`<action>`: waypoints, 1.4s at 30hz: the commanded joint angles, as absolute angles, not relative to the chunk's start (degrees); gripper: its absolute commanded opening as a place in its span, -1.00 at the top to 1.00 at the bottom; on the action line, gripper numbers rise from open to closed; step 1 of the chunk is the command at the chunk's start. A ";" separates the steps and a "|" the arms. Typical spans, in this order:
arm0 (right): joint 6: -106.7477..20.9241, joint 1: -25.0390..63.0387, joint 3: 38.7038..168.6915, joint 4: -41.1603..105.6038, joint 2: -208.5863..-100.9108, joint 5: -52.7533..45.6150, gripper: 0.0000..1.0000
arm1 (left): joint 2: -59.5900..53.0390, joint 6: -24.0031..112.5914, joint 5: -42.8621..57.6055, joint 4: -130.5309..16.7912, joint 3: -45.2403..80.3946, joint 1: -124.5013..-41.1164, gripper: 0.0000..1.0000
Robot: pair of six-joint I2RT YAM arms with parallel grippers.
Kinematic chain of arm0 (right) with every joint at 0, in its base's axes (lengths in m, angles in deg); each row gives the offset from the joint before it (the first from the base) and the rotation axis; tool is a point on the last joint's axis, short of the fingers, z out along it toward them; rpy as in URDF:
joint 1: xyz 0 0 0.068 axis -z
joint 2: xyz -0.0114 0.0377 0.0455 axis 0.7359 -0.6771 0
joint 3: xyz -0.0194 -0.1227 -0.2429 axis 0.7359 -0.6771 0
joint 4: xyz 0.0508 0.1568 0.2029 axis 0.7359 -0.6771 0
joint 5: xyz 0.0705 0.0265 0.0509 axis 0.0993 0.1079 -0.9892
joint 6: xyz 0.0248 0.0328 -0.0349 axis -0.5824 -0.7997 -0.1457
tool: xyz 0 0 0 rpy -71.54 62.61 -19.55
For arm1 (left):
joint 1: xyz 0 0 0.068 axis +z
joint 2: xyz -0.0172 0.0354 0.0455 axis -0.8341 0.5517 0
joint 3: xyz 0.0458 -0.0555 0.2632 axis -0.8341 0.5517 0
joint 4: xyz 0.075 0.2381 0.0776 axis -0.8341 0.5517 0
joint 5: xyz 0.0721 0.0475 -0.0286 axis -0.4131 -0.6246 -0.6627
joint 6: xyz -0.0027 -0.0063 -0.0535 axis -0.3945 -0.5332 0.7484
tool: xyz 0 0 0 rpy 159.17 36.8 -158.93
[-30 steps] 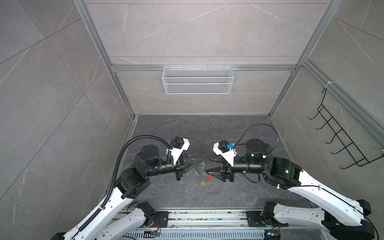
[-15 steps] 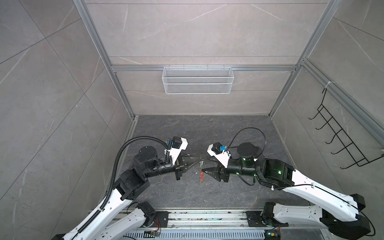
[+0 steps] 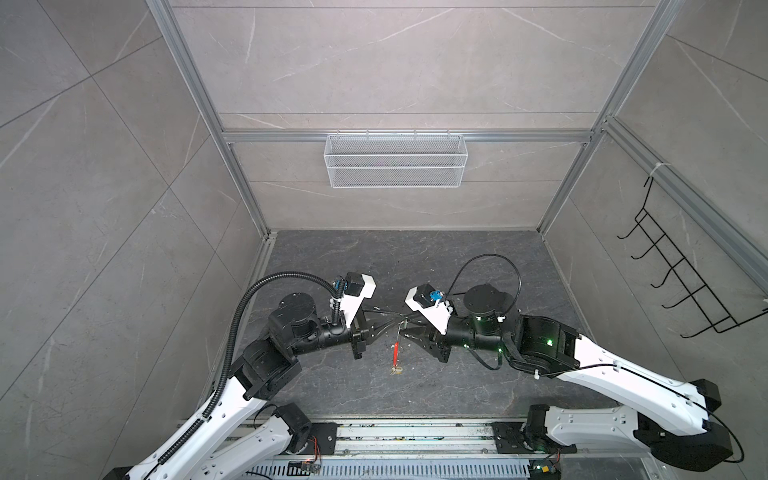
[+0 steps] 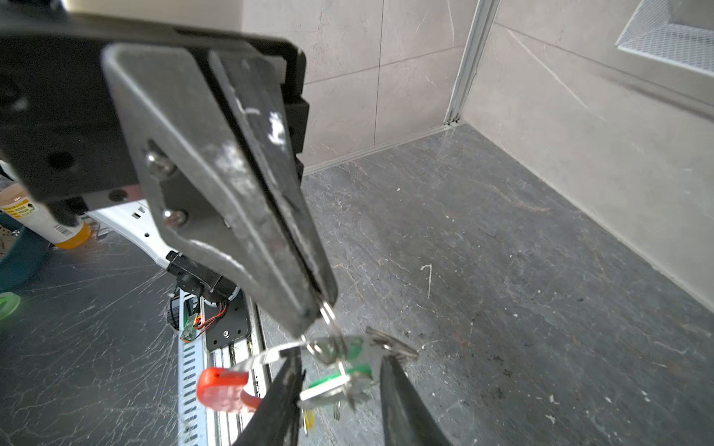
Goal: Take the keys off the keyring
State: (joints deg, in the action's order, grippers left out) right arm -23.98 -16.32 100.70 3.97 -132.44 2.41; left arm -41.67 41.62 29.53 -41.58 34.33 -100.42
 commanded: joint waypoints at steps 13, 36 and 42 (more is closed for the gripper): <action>-22.13 -18.98 102.74 2.17 -133.51 5.53 1.00 | -45.00 44.59 25.02 -49.93 37.17 -100.59 1.00; -22.08 -22.47 98.27 7.78 -133.72 6.77 1.00 | -48.07 49.86 16.70 -65.53 46.87 -101.09 1.00; -25.04 -20.70 93.12 7.03 -127.51 10.40 1.00 | -50.21 46.92 10.82 -59.36 46.37 -101.08 1.00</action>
State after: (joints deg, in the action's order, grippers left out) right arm -22.64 -21.89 94.85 7.60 -130.39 7.94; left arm -48.95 49.69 15.08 -60.99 48.67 -100.90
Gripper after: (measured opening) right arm 0.055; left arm 0.053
